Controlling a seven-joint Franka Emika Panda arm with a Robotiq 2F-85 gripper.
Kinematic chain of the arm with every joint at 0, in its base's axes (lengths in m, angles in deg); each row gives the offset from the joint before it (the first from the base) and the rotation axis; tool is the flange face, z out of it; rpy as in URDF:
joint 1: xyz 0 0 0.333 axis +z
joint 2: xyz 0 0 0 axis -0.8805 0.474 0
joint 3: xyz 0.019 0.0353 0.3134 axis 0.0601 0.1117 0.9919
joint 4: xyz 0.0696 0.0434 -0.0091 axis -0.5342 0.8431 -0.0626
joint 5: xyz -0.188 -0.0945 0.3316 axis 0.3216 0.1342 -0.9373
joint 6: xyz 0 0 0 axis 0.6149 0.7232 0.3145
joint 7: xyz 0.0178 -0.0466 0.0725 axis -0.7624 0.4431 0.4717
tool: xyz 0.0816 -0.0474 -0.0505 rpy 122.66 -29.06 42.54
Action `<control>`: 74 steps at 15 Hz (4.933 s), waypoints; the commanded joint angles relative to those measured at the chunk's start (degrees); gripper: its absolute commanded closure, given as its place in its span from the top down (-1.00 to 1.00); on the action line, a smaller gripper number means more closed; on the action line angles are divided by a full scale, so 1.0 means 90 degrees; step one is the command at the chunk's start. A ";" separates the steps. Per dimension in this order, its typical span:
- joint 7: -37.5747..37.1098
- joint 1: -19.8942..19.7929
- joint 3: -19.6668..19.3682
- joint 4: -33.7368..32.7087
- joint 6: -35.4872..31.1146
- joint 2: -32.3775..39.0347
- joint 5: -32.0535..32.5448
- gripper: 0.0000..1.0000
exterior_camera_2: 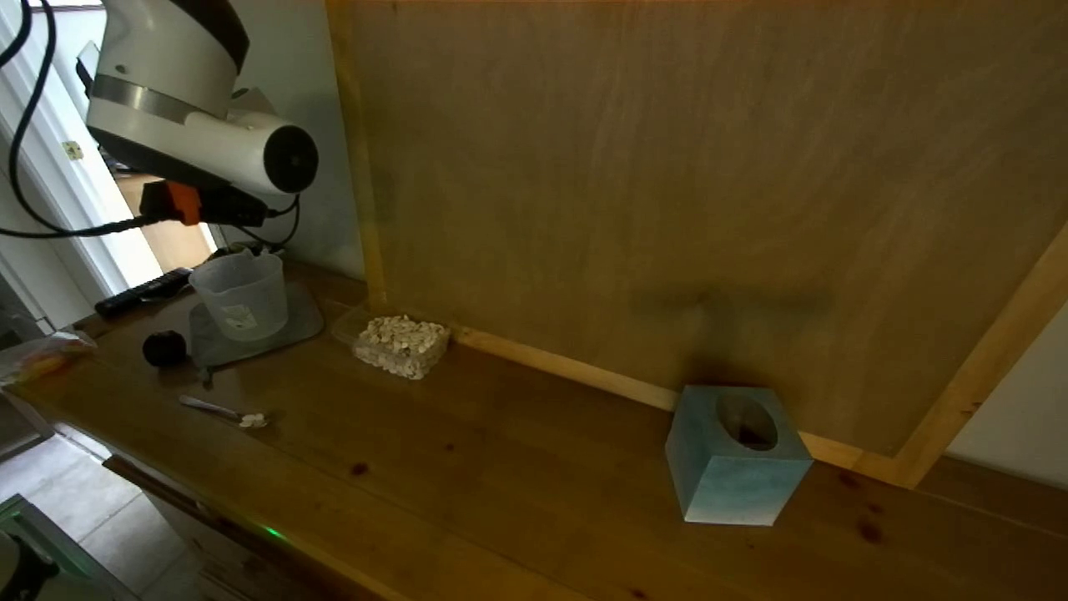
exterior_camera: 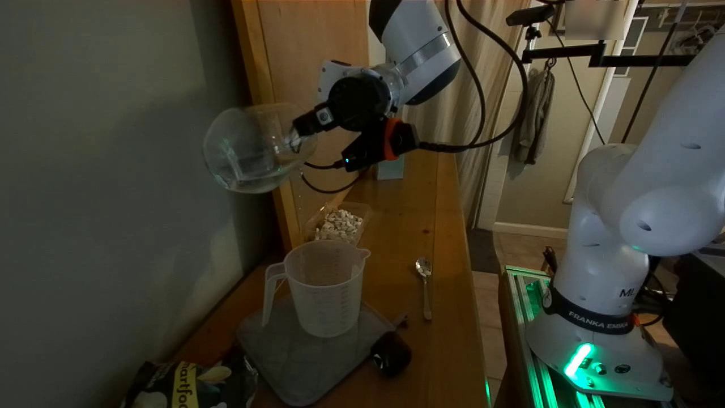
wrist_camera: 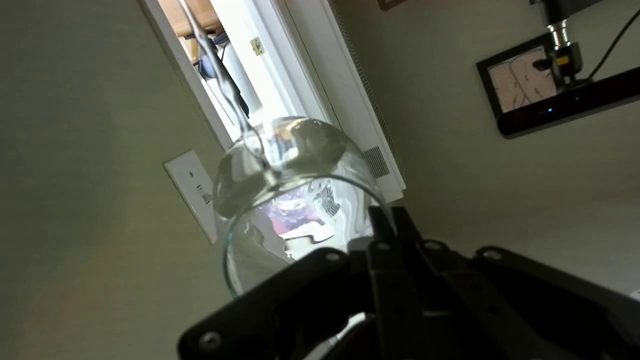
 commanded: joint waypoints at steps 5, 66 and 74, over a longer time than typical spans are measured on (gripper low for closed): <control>0.0182 -0.0088 -0.0009 0.0070 0.0202 -0.0059 -0.0254 -0.98; -0.5591 0.0681 0.1289 -0.0267 -0.3068 -0.1215 0.5118 -0.98; -0.7753 0.0993 0.1171 -0.0497 -0.3055 -0.1440 0.7110 -0.98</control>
